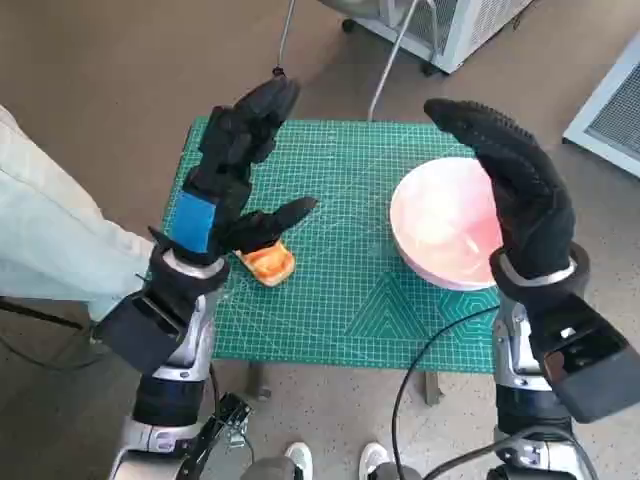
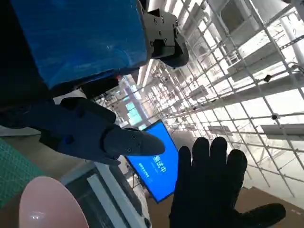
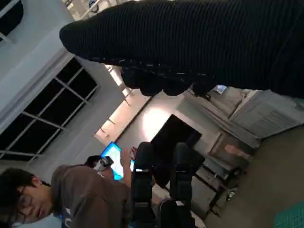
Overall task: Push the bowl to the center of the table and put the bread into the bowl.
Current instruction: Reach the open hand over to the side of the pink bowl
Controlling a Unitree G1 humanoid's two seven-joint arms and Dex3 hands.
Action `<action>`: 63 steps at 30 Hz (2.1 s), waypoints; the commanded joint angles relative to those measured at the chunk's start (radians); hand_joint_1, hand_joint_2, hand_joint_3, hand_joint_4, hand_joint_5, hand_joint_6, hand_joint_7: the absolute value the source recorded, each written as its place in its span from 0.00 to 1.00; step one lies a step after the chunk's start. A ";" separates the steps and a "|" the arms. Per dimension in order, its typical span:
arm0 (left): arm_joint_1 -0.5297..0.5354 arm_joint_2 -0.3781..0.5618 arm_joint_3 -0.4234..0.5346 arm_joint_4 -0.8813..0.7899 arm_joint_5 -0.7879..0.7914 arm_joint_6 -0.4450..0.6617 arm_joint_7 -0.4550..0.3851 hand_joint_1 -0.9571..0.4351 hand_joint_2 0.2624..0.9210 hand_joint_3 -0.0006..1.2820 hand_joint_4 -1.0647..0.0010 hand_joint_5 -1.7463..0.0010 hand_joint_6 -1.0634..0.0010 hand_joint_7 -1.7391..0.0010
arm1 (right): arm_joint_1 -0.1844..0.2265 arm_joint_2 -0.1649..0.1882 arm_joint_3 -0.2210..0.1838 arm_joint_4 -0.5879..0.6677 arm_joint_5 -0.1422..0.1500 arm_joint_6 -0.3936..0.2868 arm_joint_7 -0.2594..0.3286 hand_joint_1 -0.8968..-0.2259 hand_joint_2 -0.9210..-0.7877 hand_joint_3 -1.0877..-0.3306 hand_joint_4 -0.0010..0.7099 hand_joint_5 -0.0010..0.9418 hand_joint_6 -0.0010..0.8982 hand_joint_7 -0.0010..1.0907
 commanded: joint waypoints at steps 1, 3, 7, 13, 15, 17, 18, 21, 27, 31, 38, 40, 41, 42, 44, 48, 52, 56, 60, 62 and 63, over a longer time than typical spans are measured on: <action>0.005 -0.003 -0.002 -0.007 -0.001 0.004 -0.001 0.43 1.00 0.17 0.73 1.00 0.95 0.66 | 0.023 -0.002 0.000 0.015 0.007 0.002 0.009 0.40 0.00 0.38 0.22 0.05 0.00 0.49; 0.005 -0.004 -0.003 -0.008 -0.001 0.005 -0.001 0.43 1.00 0.17 0.73 1.00 0.95 0.66 | 0.025 -0.002 0.000 0.012 0.008 0.005 0.009 0.40 0.00 0.38 0.22 0.05 0.00 0.49; 0.005 -0.005 -0.005 -0.011 -0.004 0.008 -0.003 0.43 1.00 0.18 0.73 1.00 0.95 0.66 | 0.026 -0.001 0.001 0.009 0.008 0.007 0.007 0.40 0.00 0.39 0.22 0.05 0.00 0.49; 0.006 -0.003 -0.003 -0.017 -0.008 0.012 -0.004 0.43 1.00 0.18 0.73 1.00 0.95 0.66 | 0.028 0.000 0.002 0.005 0.006 0.008 0.004 0.41 0.00 0.39 0.22 0.05 0.00 0.49; 0.005 -0.002 -0.003 -0.015 -0.010 0.012 -0.005 0.43 1.00 0.18 0.73 1.00 0.95 0.65 | 0.028 0.000 0.002 0.006 0.006 0.008 0.005 0.41 0.00 0.39 0.22 0.05 0.00 0.49; 0.005 -0.002 -0.002 -0.014 -0.011 0.011 -0.006 0.43 1.00 0.18 0.73 1.00 0.95 0.65 | 0.027 0.000 0.002 0.006 0.006 0.008 0.005 0.41 0.00 0.39 0.22 0.05 0.00 0.49; 0.006 -0.002 -0.002 -0.013 -0.011 0.010 -0.007 0.43 1.00 0.18 0.73 1.00 0.95 0.65 | 0.027 0.000 0.001 0.008 0.006 0.008 0.005 0.41 0.00 0.39 0.22 0.05 0.00 0.49; 0.006 -0.002 -0.002 -0.011 -0.012 0.008 -0.008 0.43 1.00 0.18 0.73 1.00 0.95 0.65 | 0.027 -0.002 0.000 0.011 0.008 0.006 0.006 0.41 0.00 0.39 0.22 0.05 0.00 0.49; 0.004 -0.003 0.000 -0.006 -0.019 0.009 -0.011 0.43 1.00 0.18 0.73 1.00 0.95 0.65 | 0.024 -0.013 -0.011 0.020 0.019 0.005 0.012 0.41 0.00 0.39 0.22 0.05 0.00 0.49; 0.005 -0.003 0.001 -0.008 -0.021 0.010 -0.012 0.44 1.00 0.18 0.73 1.00 0.95 0.65 | 0.012 -0.046 -0.046 0.063 0.053 -0.004 0.037 0.42 0.00 0.39 0.22 0.05 0.00 0.49; 0.008 0.000 0.010 0.001 -0.028 0.003 -0.016 0.44 1.00 0.18 0.73 1.00 0.96 0.66 | -0.021 -0.118 -0.139 0.202 0.088 -0.028 0.043 0.44 0.00 0.36 0.21 0.04 0.00 0.51; 0.009 0.002 0.013 0.005 -0.032 0.000 -0.018 0.44 1.00 0.18 0.73 1.00 0.96 0.66 | -0.026 -0.133 -0.164 0.241 0.081 -0.033 0.023 0.44 0.00 0.35 0.21 0.04 0.00 0.52; 0.009 0.002 0.014 0.007 -0.033 -0.001 -0.019 0.45 1.00 0.18 0.73 1.00 0.96 0.66 | -0.029 -0.137 -0.174 0.258 0.077 -0.036 0.014 0.44 0.00 0.34 0.20 0.04 0.00 0.54; 0.009 0.003 0.016 0.010 -0.036 -0.002 -0.021 0.45 1.00 0.18 0.73 1.00 0.96 0.66 | -0.034 -0.147 -0.191 0.288 0.073 -0.038 -0.001 0.45 0.00 0.34 0.20 0.04 0.00 0.54; 0.010 0.003 0.020 0.015 -0.041 -0.004 -0.025 0.45 1.00 0.18 0.73 1.00 0.96 0.66 | -0.043 -0.162 -0.216 0.342 0.067 -0.041 -0.023 0.45 0.00 0.34 0.21 0.05 0.00 0.55; 0.006 0.001 0.025 0.029 -0.044 -0.008 -0.029 0.46 1.00 0.18 0.73 1.00 0.95 0.66 | -0.067 -0.194 -0.254 0.467 0.053 -0.058 -0.064 0.45 0.00 0.34 0.23 0.05 0.00 0.55; 0.004 -0.001 0.027 0.034 -0.045 -0.009 -0.029 0.46 1.00 0.18 0.73 1.00 0.95 0.67 | -0.090 -0.218 -0.275 0.587 0.020 -0.084 -0.119 0.47 0.00 0.32 0.23 0.05 0.00 0.54; 0.002 -0.002 0.027 0.032 -0.043 -0.008 -0.026 0.46 1.00 0.18 0.73 1.00 0.95 0.67 | -0.112 -0.236 -0.282 0.704 -0.017 -0.106 -0.180 0.53 0.00 0.29 0.22 0.05 0.00 0.51; 0.001 -0.001 0.027 0.031 -0.038 -0.010 -0.025 0.47 1.00 0.18 0.73 1.00 0.95 0.67 | -0.134 -0.241 -0.283 0.808 -0.026 -0.104 -0.206 0.58 0.00 0.27 0.21 0.04 0.00 0.50; 0.000 0.001 0.027 0.031 -0.037 -0.011 -0.025 0.48 1.00 0.19 0.73 1.00 0.95 0.67 | -0.142 -0.241 -0.283 0.849 -0.024 -0.096 -0.210 0.60 0.00 0.26 0.21 0.04 0.00 0.50; 0.000 0.001 0.027 0.031 -0.037 -0.010 -0.025 0.48 1.00 0.19 0.73 1.00 0.95 0.67 | -0.144 -0.241 -0.283 0.866 -0.024 -0.093 -0.211 0.60 0.00 0.25 0.21 0.04 0.00 0.50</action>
